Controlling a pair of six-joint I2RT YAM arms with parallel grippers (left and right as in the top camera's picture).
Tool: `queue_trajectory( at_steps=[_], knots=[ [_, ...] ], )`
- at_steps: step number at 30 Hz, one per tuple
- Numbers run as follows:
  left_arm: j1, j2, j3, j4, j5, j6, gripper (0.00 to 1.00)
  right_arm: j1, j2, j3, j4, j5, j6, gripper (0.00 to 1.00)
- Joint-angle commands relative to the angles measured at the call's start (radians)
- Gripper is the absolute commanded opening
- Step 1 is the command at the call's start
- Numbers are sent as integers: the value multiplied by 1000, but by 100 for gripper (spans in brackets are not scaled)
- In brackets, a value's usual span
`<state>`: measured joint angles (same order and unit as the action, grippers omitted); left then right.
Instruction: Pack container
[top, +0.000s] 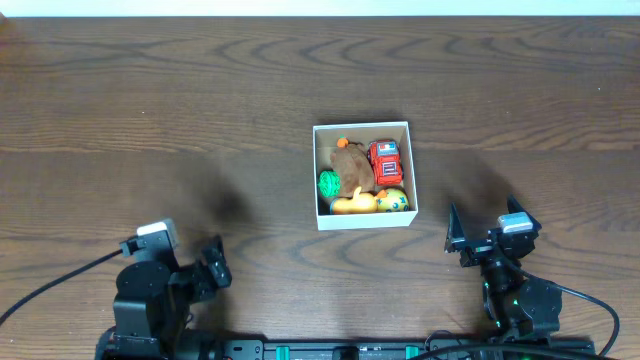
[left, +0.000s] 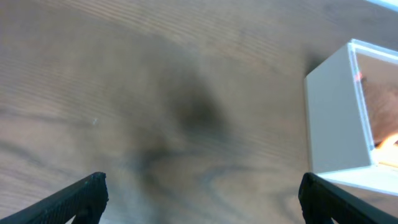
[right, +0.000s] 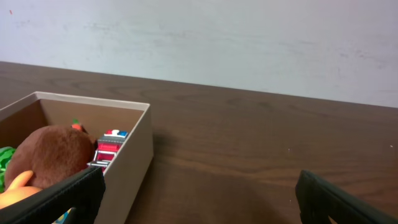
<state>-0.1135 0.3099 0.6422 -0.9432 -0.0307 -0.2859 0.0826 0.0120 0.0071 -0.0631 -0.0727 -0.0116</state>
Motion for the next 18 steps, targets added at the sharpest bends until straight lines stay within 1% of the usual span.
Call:
queue_trajectory(
  at_steps=[1,4,8,11,14,15,18],
  knots=[
    [11,-66,-23,-19,-26,34,98,-19,-5,-2,-4,-6,11,99],
    [11,-164,-95,39,-25,90,98,-19,-5,-2,-4,-6,11,99],
    [11,-293,-230,214,-25,196,98,-19,-5,-2,-4,-6,11,99],
    [11,-304,-322,386,0,282,98,-19,-5,-2,-4,-6,11,99],
    [11,-308,-425,613,49,383,98,-19,-5,-2,-4,-6,11,99],
    [11,-308,-464,701,54,405,98,-19,-5,-2,-4,-6,11,99],
    [11,-308,-545,863,54,439,98,-19,-5,-2,-4,-6,11,99]
  ],
)
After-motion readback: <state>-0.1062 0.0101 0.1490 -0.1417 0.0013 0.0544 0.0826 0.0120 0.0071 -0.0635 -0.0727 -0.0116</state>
